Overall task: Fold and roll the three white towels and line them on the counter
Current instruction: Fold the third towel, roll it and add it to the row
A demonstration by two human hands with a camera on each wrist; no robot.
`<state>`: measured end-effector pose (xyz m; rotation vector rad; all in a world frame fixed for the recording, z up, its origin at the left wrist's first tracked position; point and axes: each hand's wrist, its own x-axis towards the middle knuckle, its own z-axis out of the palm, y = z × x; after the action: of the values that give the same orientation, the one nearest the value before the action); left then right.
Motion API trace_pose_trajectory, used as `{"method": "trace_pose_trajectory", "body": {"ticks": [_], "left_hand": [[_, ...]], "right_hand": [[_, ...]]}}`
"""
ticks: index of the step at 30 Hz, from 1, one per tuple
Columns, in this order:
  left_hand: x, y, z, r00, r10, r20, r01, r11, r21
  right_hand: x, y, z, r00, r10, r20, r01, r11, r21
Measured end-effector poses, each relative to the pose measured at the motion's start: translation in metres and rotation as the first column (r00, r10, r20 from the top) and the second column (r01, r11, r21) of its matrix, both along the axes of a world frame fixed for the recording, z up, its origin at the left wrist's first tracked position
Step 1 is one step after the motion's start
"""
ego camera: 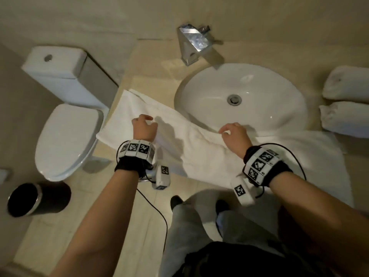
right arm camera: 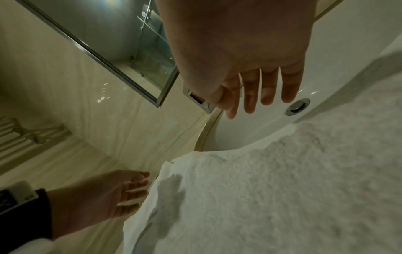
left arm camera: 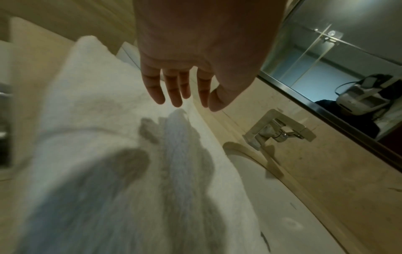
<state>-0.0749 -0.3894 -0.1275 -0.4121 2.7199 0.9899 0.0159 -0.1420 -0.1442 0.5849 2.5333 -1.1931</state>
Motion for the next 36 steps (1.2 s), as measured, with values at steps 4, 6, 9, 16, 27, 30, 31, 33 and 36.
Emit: {"method": "trace_pose_trajectory", "body": {"ticks": [4,6,9,16,27,30,31,33,36], "left_hand": [[0.029,0.001,-0.001,0.994,0.104,0.047,-0.104,0.995,0.008],[0.036,-0.012,-0.002,0.986,0.159,0.051,-0.158,0.987,-0.022],[0.040,-0.037,-0.003,0.974,0.216,0.061,-0.210,0.974,-0.089],[0.006,-0.087,0.002,0.938,0.344,-0.045,-0.345,0.913,-0.218],[-0.048,-0.148,-0.023,0.899,0.424,0.109,-0.399,0.896,-0.197],[-0.049,-0.157,-0.027,0.911,0.392,0.126,-0.363,0.910,-0.203],[-0.048,-0.160,-0.027,0.916,0.377,0.137,-0.350,0.918,-0.187],[-0.047,-0.165,-0.028,0.921,0.354,0.159,-0.339,0.934,-0.118],[-0.049,-0.167,-0.025,0.921,0.291,0.259,-0.274,0.956,-0.100]], "right_hand": [[0.001,0.010,0.000,0.999,0.051,0.007,-0.051,0.999,0.016],[-0.006,-0.001,0.002,0.992,0.128,0.005,-0.128,0.992,0.016],[-0.028,-0.028,0.008,0.972,0.237,0.003,-0.237,0.971,0.023],[-0.103,-0.098,0.020,0.948,0.318,-0.025,-0.318,0.948,0.004],[-0.207,-0.203,0.004,0.872,0.489,-0.025,-0.479,0.863,0.161],[-0.215,-0.206,-0.006,0.852,0.523,-0.017,-0.505,0.831,0.232],[-0.216,-0.207,-0.009,0.842,0.538,-0.022,-0.517,0.820,0.246],[-0.215,-0.203,-0.012,0.844,0.532,-0.070,-0.505,0.831,0.235],[-0.217,-0.199,-0.016,0.869,0.479,-0.127,-0.448,0.869,0.211]]}}
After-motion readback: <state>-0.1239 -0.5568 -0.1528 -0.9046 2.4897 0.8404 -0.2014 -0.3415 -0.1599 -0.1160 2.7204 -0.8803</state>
